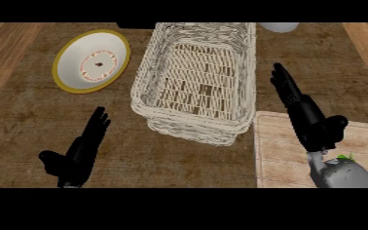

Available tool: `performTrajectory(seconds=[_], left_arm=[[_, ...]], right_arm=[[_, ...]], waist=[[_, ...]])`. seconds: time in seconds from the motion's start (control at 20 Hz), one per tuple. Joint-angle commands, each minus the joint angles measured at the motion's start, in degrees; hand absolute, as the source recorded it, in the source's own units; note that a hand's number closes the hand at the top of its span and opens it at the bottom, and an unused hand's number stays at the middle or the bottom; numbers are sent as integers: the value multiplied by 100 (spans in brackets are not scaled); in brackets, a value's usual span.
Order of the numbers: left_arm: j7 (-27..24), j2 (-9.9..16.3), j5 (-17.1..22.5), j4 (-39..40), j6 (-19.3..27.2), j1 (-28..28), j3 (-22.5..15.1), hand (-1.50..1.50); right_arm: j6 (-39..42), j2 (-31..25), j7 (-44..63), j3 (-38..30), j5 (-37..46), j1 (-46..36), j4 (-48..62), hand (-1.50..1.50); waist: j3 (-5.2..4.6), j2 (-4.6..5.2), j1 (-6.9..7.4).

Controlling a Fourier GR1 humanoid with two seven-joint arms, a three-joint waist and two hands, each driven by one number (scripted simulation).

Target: Pick the lemon from the cutting board and place it in the basket

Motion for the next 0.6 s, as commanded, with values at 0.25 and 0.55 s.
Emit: performTrajectory(seconds=[0.25, 0.55], left_arm=[[-129, 1182, -802, -812, 56, -801, 377, 0], [817, 947, -935, -1049, -75, -1565, -32, 0]], right_arm=[[212, -1375, -684, -1974, -533, 1154, 244, 150], [-875, -46, -2259, -352, 1550, 1732, -62, -150]], waist=[[-80, -108, -671], [-116, -23, -278]])
